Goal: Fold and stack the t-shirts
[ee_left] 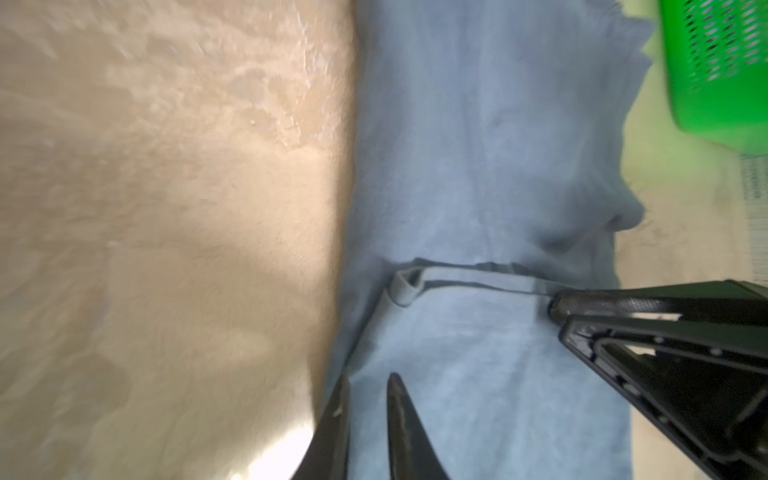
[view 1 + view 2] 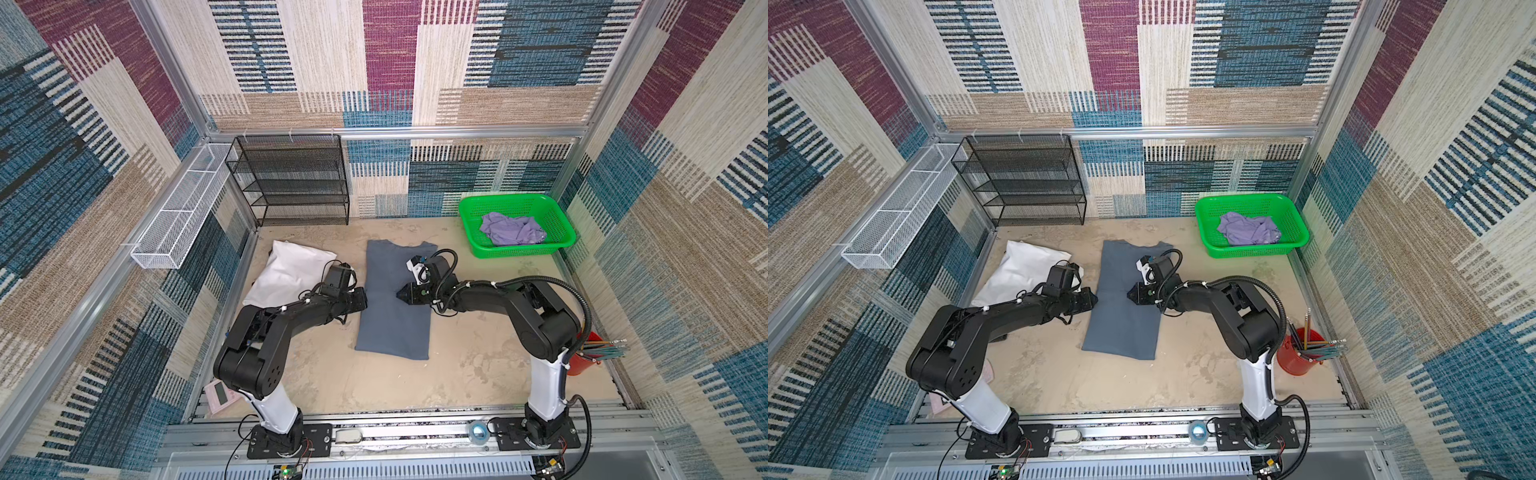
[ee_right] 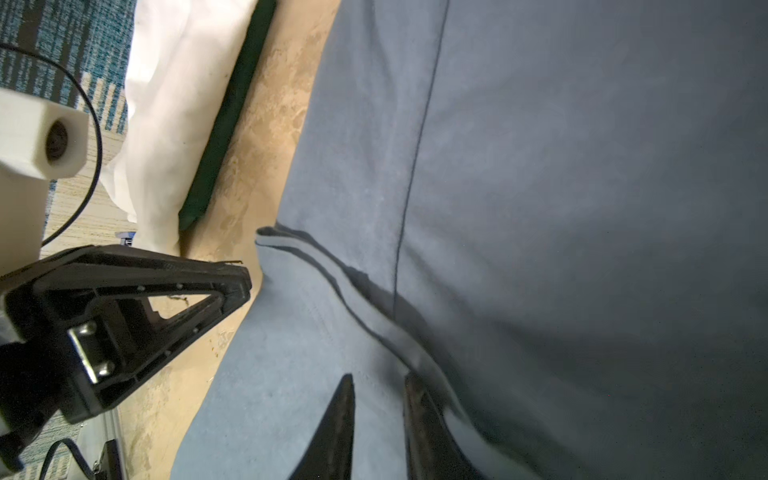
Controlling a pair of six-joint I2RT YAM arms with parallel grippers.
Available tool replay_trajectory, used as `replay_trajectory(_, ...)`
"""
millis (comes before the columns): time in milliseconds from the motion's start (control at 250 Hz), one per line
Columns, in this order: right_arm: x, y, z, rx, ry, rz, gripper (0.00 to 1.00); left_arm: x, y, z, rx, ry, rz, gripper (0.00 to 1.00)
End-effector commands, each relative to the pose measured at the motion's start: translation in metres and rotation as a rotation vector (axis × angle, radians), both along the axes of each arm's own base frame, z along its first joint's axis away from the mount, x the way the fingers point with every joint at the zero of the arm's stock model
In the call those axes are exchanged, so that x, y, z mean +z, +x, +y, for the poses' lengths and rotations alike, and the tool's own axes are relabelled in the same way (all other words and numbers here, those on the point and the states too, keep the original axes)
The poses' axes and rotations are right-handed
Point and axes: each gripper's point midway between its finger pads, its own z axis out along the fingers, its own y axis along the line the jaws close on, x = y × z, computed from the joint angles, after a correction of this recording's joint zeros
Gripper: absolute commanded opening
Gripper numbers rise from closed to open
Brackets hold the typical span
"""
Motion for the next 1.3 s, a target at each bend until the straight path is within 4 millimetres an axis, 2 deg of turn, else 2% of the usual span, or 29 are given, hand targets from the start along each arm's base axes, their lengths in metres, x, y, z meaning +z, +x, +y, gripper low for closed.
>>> replay_trajectory(0,0.011,-0.003,-0.007,-0.02,-0.01,-0.017,0.27,0.009,-0.006,-0.001,0.015,-0.02,-0.004,0.2)
replay_trajectory(120,0.007,-0.019,-0.016,-0.038,-0.004,0.018,0.26,0.015,-0.007,-0.009,-0.008,-0.063,-0.027,0.2)
replay_trajectory(288,-0.017,-0.035,-0.035,-0.096,-0.049,0.072,0.26,0.015,-0.001,-0.026,-0.047,-0.107,-0.032,0.2)
replay_trajectory(428,-0.035,-0.034,-0.047,-0.139,-0.099,0.105,0.25,-0.005,0.004,-0.02,-0.009,-0.047,0.017,0.2)
replay_trajectory(552,-0.042,-0.031,-0.052,-0.144,-0.116,0.11,0.24,-0.023,-0.01,-0.01,0.009,-0.01,0.073,0.19)
replay_trajectory(748,-0.038,-0.016,-0.055,-0.111,-0.17,0.04,0.24,-0.034,-0.041,-0.001,0.016,-0.019,0.121,0.18)
replay_trajectory(848,-0.029,-0.009,-0.058,-0.112,-0.197,-0.007,0.24,-0.024,-0.044,-0.003,0.009,-0.051,0.09,0.19)
replay_trajectory(936,-0.013,-0.007,-0.06,-0.121,-0.198,-0.037,0.25,-0.008,-0.045,-0.006,-0.006,-0.064,0.042,0.2)
replay_trajectory(1048,0.003,-0.023,-0.062,-0.126,-0.145,-0.017,0.25,0.013,-0.049,-0.012,-0.037,-0.068,-0.001,0.2)
replay_trajectory(1128,0.006,-0.043,-0.06,-0.109,-0.083,0.03,0.25,0.022,-0.059,-0.023,-0.074,-0.09,0.0,0.2)
replay_trajectory(1204,0.0,-0.062,-0.057,-0.086,-0.038,0.086,0.24,0.02,-0.069,-0.031,-0.103,-0.096,0.03,0.2)
replay_trajectory(1296,-0.009,-0.079,-0.052,-0.057,-0.005,0.126,0.21,0.008,-0.08,-0.034,-0.109,-0.082,0.067,0.2)
